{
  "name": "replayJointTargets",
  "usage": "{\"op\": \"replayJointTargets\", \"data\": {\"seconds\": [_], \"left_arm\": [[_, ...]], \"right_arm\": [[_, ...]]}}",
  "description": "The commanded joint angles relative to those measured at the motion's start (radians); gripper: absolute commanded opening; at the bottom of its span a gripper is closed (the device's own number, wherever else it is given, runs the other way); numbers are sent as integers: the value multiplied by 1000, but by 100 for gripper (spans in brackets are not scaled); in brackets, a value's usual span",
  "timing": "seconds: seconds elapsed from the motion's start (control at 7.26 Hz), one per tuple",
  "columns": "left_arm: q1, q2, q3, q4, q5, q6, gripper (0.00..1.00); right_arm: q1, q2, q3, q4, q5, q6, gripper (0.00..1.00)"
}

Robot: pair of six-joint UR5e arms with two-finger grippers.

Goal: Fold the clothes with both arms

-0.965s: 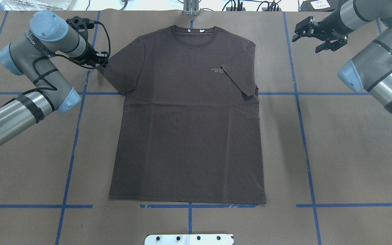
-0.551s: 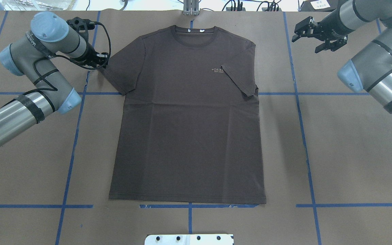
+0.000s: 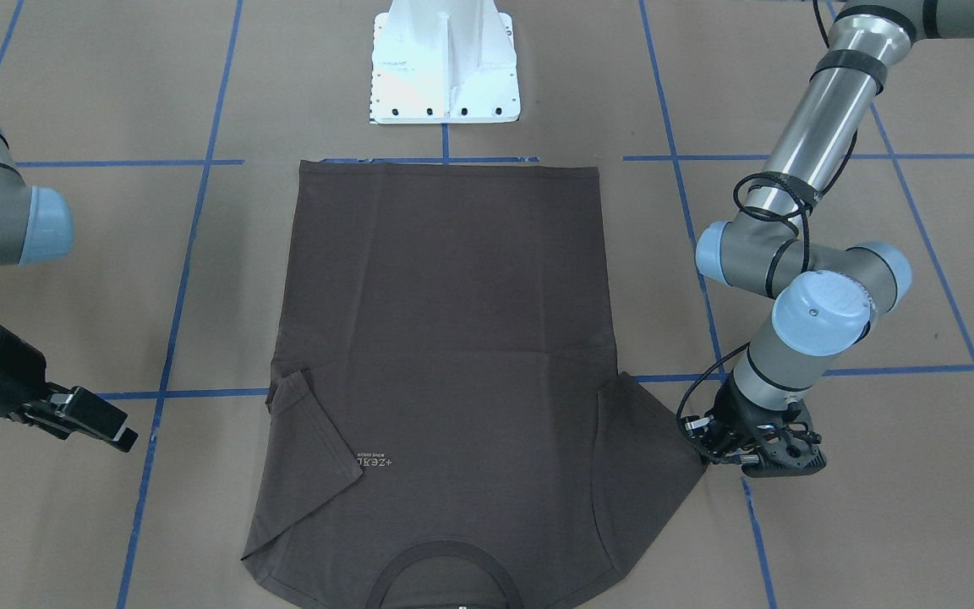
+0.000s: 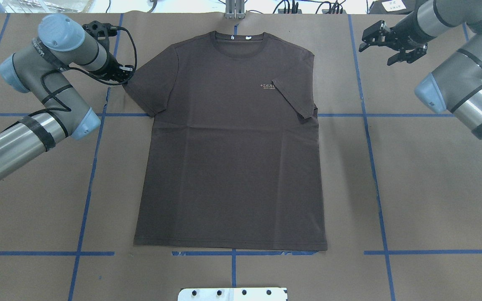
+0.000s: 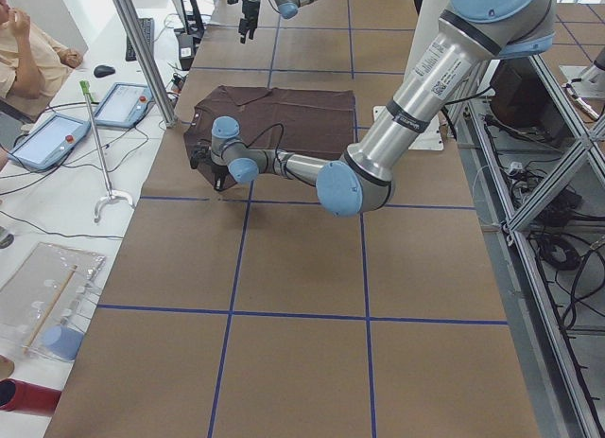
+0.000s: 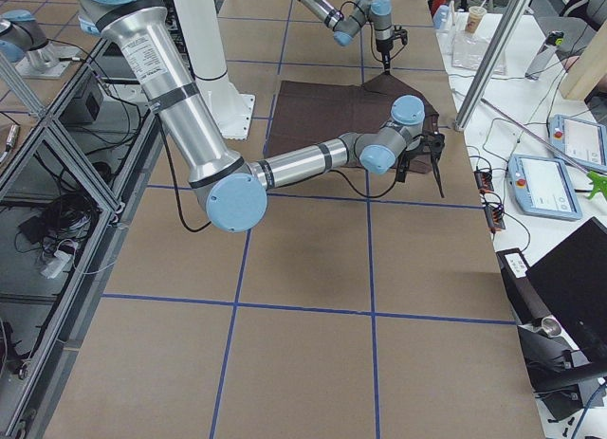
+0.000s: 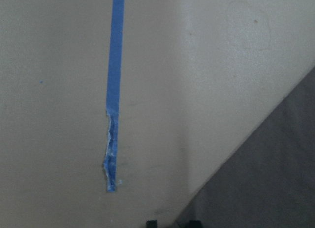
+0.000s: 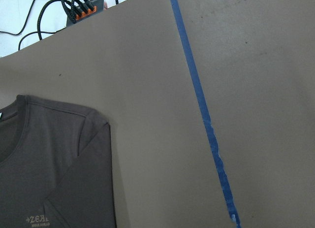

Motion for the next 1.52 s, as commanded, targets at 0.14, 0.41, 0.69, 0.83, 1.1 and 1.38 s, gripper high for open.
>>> {"op": "replayJointTargets", "data": {"seconds": [0.14, 0.41, 0.69, 0.83, 1.1, 1.38], "left_arm": [[0, -10, -21, 4, -53, 0, 0], [3, -30, -53, 4, -55, -47, 0], [29, -112, -50, 35, -67, -168, 0], [75, -149, -32, 35, -64, -230, 0], [97, -186, 23, 24, -56, -250, 0], [100, -202, 36, 23, -56, -258, 0]], "right_arm": [[0, 1, -1, -8, 0, 0, 100], [1, 1, 3, -8, 5, 0, 100], [2, 1, 4, -6, 8, 0, 100], [3, -1, 4, -6, 8, 0, 100], [2, -3, 3, -6, 6, 0, 100], [2, -3, 4, -6, 8, 0, 100]]}}
